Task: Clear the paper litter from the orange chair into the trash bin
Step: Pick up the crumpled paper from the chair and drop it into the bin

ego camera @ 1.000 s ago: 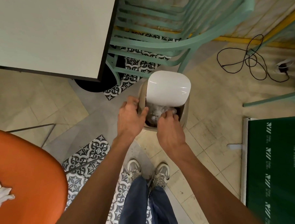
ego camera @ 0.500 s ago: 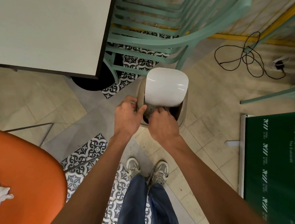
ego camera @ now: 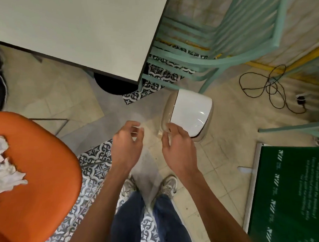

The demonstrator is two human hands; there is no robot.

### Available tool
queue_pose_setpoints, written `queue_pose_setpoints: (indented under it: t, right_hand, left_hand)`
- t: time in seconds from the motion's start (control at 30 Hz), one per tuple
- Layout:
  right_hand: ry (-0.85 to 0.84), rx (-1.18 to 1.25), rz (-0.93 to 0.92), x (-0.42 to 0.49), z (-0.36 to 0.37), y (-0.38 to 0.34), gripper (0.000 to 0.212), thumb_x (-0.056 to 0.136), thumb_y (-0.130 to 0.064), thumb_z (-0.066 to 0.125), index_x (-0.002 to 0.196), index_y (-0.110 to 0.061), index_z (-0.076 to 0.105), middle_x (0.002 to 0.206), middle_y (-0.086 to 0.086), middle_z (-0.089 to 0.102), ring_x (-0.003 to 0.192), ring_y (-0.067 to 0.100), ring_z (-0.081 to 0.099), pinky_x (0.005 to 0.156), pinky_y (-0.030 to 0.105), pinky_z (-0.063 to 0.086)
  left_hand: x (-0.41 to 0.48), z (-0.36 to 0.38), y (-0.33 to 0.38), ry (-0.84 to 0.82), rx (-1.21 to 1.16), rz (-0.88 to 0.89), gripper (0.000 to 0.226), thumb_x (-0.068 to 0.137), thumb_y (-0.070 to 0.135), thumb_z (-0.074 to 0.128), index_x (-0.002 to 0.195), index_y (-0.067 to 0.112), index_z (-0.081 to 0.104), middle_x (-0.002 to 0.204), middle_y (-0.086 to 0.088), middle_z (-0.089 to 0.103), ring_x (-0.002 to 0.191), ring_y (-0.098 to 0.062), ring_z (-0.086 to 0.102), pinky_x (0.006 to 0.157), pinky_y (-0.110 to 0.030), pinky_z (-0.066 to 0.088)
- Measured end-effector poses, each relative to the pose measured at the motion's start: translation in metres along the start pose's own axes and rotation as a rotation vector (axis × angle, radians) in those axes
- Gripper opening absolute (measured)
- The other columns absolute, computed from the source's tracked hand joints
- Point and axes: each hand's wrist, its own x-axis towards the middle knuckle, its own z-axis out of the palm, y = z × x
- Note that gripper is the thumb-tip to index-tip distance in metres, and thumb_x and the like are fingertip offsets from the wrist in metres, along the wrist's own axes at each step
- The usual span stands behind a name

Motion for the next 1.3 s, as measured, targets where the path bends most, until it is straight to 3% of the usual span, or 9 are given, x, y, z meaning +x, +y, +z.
queue_pose_setpoints:
  t: [0.1, 0.23, 0.33, 0.6, 0.73, 0.83, 1.0, 1.13, 1.3]
  right_hand:
    - [-0.013, 0.039, -0.039, -0.01, 0.011, -0.031, 0.034, 0.109, -0.035, 0.052, 0.138, -0.023, 0.065, 0.135, 0.002, 0.07, 0.119, 0.021, 0.067, 0.097, 0.035, 0.057]
    - [-0.037, 0.137, -0.161, -0.019, 0.045, -0.083, 0.024, 0.106, -0.033, 0.063, 0.126, -0.025, 0.072, 0.125, -0.006, 0.074, 0.113, 0.012, 0.067, 0.097, 0.029, 0.056]
    - [-0.087, 0.174, -0.25, -0.024, 0.083, -0.126, 0.02, 0.102, -0.031, 0.069, 0.121, -0.026, 0.074, 0.12, -0.009, 0.075, 0.111, 0.012, 0.068, 0.095, 0.027, 0.055]
    - [-0.339, 0.139, -0.465, -0.047, 0.212, -0.243, 0.019, 0.099, -0.032, 0.075, 0.117, -0.027, 0.076, 0.117, -0.01, 0.076, 0.109, 0.01, 0.069, 0.094, 0.022, 0.053]
    - [-0.476, 0.068, -0.503, -0.06, 0.271, -0.286, 0.021, 0.097, -0.038, 0.068, 0.114, -0.029, 0.075, 0.116, -0.007, 0.074, 0.105, 0.017, 0.068, 0.09, 0.039, 0.059]
    - [-0.526, 0.025, -0.532, -0.076, 0.322, -0.328, 0.02, 0.099, -0.041, 0.066, 0.114, -0.032, 0.075, 0.119, -0.008, 0.073, 0.105, 0.016, 0.069, 0.091, 0.034, 0.056]
    - [-0.594, -0.031, -0.635, -0.093, 0.386, -0.375, 0.02, 0.104, -0.035, 0.066, 0.119, -0.025, 0.075, 0.12, -0.004, 0.074, 0.104, 0.015, 0.069, 0.091, 0.021, 0.049]
    - [-0.677, -0.086, -0.667, -0.098, 0.431, -0.398, 0.026, 0.101, -0.03, 0.071, 0.127, -0.023, 0.072, 0.126, 0.0, 0.071, 0.109, 0.021, 0.069, 0.091, 0.037, 0.06]
    - [-0.788, -0.245, -0.715, -0.095, 0.474, -0.41, 0.041, 0.102, -0.022, 0.067, 0.141, -0.032, 0.06, 0.143, -0.001, 0.059, 0.127, 0.025, 0.06, 0.093, 0.043, 0.059]
  left_hand:
    - [-0.014, -0.034, -0.026, 0.094, -0.038, -0.033, 0.013, 0.102, 0.028, 0.067, 0.113, 0.021, 0.071, 0.096, 0.006, 0.077, 0.086, -0.003, 0.071, 0.081, -0.027, 0.06]
    - [-0.028, -0.094, -0.072, 0.231, -0.045, -0.12, 0.007, 0.102, 0.024, 0.067, 0.107, 0.022, 0.072, 0.093, 0.011, 0.075, 0.082, 0.003, 0.067, 0.071, -0.003, 0.045]
    - [-0.037, -0.139, -0.121, 0.33, -0.074, -0.17, 0.005, 0.101, 0.02, 0.068, 0.102, 0.023, 0.072, 0.091, 0.012, 0.075, 0.081, 0.005, 0.068, 0.07, -0.009, 0.051]
    - [-0.056, -0.243, -0.276, 0.507, -0.04, -0.363, 0.007, 0.101, 0.017, 0.068, 0.1, 0.023, 0.071, 0.091, 0.014, 0.071, 0.081, 0.017, 0.062, 0.067, -0.001, 0.043]
    - [-0.063, -0.275, -0.339, 0.503, -0.044, -0.456, 0.008, 0.099, 0.012, 0.069, 0.101, 0.019, 0.072, 0.092, 0.011, 0.072, 0.079, 0.002, 0.063, 0.069, 0.0, 0.043]
    - [-0.068, -0.297, -0.396, 0.48, -0.038, -0.551, 0.009, 0.101, 0.012, 0.066, 0.105, 0.015, 0.073, 0.095, 0.007, 0.071, 0.082, -0.008, 0.063, 0.068, -0.003, 0.04]
    - [-0.065, -0.314, -0.465, 0.446, -0.021, -0.689, 0.016, 0.104, 0.019, 0.064, 0.116, 0.013, 0.072, 0.114, -0.004, 0.076, 0.088, -0.011, 0.064, 0.076, -0.023, 0.051]
    - [-0.043, -0.317, -0.505, 0.417, -0.065, -0.788, 0.027, 0.098, 0.022, 0.073, 0.122, 0.01, 0.069, 0.124, -0.008, 0.074, 0.106, -0.025, 0.071, 0.087, -0.034, 0.057]
    - [-0.017, -0.304, -0.539, 0.364, -0.036, -0.858, 0.053, 0.093, 0.037, 0.079, 0.137, 0.017, 0.058, 0.143, -0.007, 0.061, 0.125, -0.03, 0.062, 0.099, -0.038, 0.054]
